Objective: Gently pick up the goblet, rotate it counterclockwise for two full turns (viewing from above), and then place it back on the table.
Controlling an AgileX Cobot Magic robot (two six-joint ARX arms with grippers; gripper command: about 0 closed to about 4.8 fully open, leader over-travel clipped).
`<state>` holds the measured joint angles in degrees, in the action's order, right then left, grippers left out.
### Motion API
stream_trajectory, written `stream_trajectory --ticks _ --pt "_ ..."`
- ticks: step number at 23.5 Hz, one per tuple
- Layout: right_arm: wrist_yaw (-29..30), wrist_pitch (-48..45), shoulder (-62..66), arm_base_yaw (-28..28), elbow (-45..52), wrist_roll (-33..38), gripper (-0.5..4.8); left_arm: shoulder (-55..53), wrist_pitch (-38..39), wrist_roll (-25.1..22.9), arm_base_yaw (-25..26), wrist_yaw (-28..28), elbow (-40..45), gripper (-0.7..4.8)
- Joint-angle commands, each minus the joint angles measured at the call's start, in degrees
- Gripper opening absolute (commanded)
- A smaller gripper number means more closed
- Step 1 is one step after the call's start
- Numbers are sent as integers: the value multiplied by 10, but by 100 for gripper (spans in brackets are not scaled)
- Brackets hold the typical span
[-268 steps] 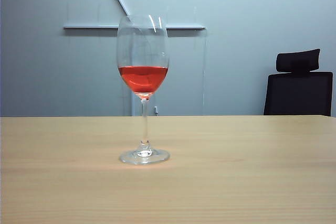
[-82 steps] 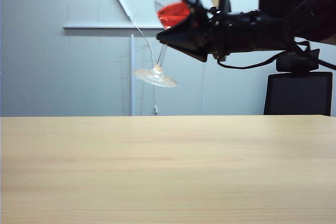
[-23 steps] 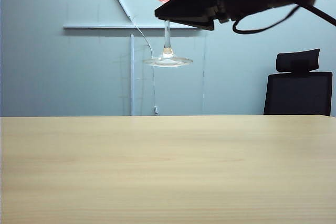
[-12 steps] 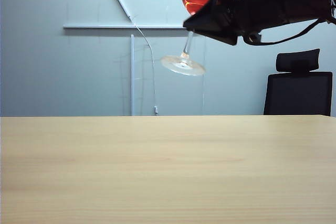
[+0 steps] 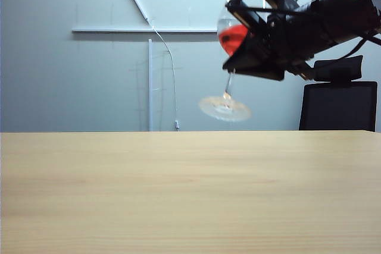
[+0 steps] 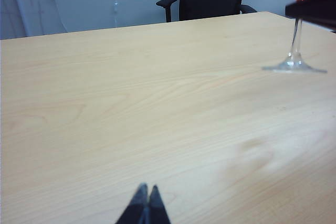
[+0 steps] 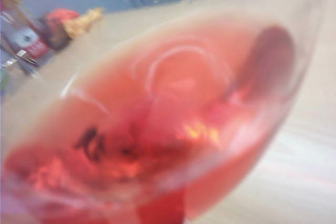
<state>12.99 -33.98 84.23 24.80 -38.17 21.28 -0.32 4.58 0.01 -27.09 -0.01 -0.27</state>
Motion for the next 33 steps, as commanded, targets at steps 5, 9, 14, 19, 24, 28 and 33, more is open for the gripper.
stream_trajectory --ticks 5,9,14,19,24,28,33 --pt "-11 56 -1 1 -40 -36 -5 0 -4 0 0 2 -2 -5" --pt "25 53 15 9 -42 -103 -5 0 -4 0 0 2 -2 -5" --pt "39 40 39 25 -42 -129 -5 0 -4 0 0 2 -2 -5" --pt "118 -35 65 47 -41 -237 -5 0 -3 0 0 2 -2 -5" --pt "127 -98 89 56 -41 -258 -5 0 -4 0 0 2 -2 -5" --pt "143 -123 111 56 -40 -265 -5 0 -3 0 0 2 -2 -5" --pt "152 -167 140 56 -32 -265 -5 0 -4 0 0 2 -2 -5"
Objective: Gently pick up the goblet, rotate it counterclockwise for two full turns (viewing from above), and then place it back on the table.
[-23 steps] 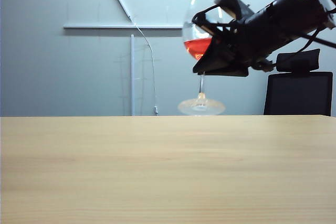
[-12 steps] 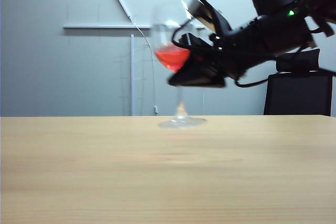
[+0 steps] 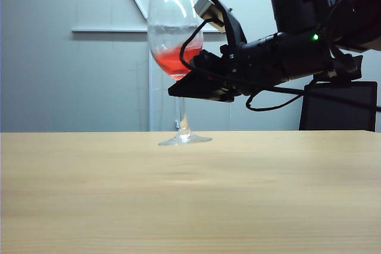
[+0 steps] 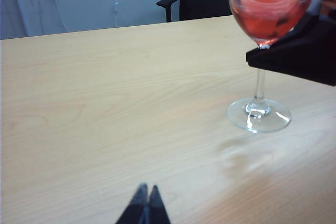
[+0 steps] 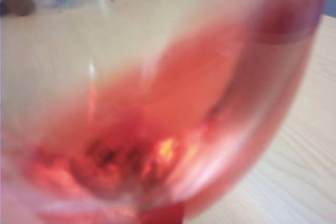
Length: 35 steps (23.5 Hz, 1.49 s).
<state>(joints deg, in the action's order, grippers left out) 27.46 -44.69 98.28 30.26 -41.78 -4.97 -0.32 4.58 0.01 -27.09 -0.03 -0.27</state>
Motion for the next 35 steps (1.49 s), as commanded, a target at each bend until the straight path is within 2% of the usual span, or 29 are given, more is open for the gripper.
stream_trajectory --ticks 1,26,35 --pt "8 -69 2 1 7 -2 -5 0 -4 0 0 2 -2 -5" --pt "10 -199 90 1 37 9 -5 0 -4 0 0 2 -2 -5" --pt "10 -203 99 1 38 5 -5 0 -4 0 0 2 -2 -5"
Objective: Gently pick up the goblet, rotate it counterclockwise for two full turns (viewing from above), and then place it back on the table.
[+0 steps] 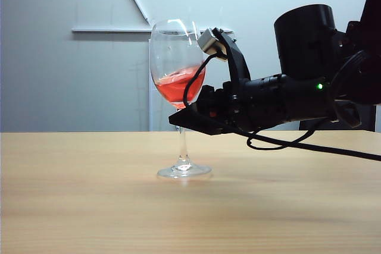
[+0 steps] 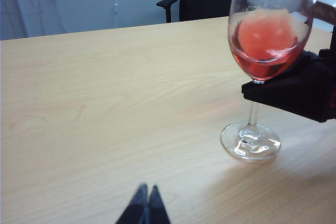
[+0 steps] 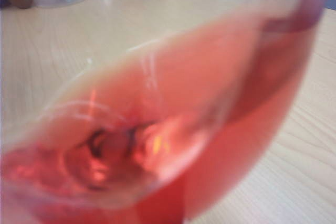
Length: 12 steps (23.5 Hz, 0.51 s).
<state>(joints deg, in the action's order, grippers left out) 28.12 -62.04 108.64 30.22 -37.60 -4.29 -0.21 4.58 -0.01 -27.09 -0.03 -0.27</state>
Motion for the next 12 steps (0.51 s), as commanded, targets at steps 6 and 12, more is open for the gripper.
stream_trajectory --ticks 6,12 --pt "3 -30 -5 1 -3 -2 -5 -1 -4 0 0 2 -2 -5" --pt "-15 -32 -5 1 -4 -7 -5 -1 -4 0 0 2 -2 -5"
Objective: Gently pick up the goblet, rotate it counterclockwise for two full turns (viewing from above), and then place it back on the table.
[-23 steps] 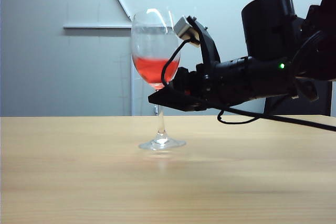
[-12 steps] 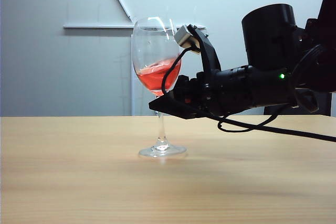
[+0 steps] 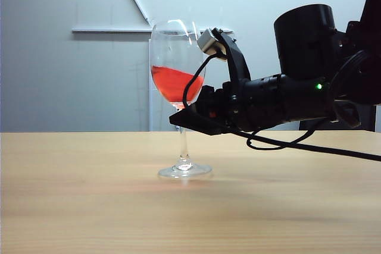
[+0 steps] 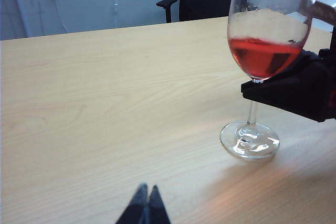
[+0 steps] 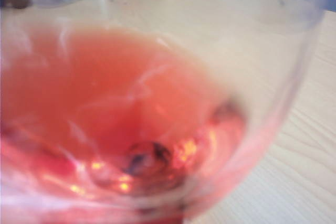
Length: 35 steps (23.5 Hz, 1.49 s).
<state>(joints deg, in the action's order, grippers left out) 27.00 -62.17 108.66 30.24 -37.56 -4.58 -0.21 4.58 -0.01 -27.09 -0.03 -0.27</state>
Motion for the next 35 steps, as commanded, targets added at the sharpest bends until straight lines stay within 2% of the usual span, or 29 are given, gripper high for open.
stream_trajectory --ticks 1,6,15,29,30,33,35 --pt "-4 -37 -5 1 -5 -5 -5 -1 -4 0 0 2 -2 -5" --pt "-5 -84 16 1 -9 -4 -5 -1 -4 0 0 2 -2 -5" --pt "-5 -84 23 1 -10 -4 -4 -1 -4 0 0 2 -2 -5" --pt "-44 -84 24 1 -10 -5 1 -1 -4 0 0 2 -2 -5" --pt "-44 -84 24 1 -10 -5 10 -1 -4 0 0 2 -2 -5" --pt "-49 -82 24 1 -10 -5 121 -1 -4 0 0 2 -2 -5" --pt "-57 -79 24 1 -10 -4 136 -1 -4 0 0 2 -2 -5"
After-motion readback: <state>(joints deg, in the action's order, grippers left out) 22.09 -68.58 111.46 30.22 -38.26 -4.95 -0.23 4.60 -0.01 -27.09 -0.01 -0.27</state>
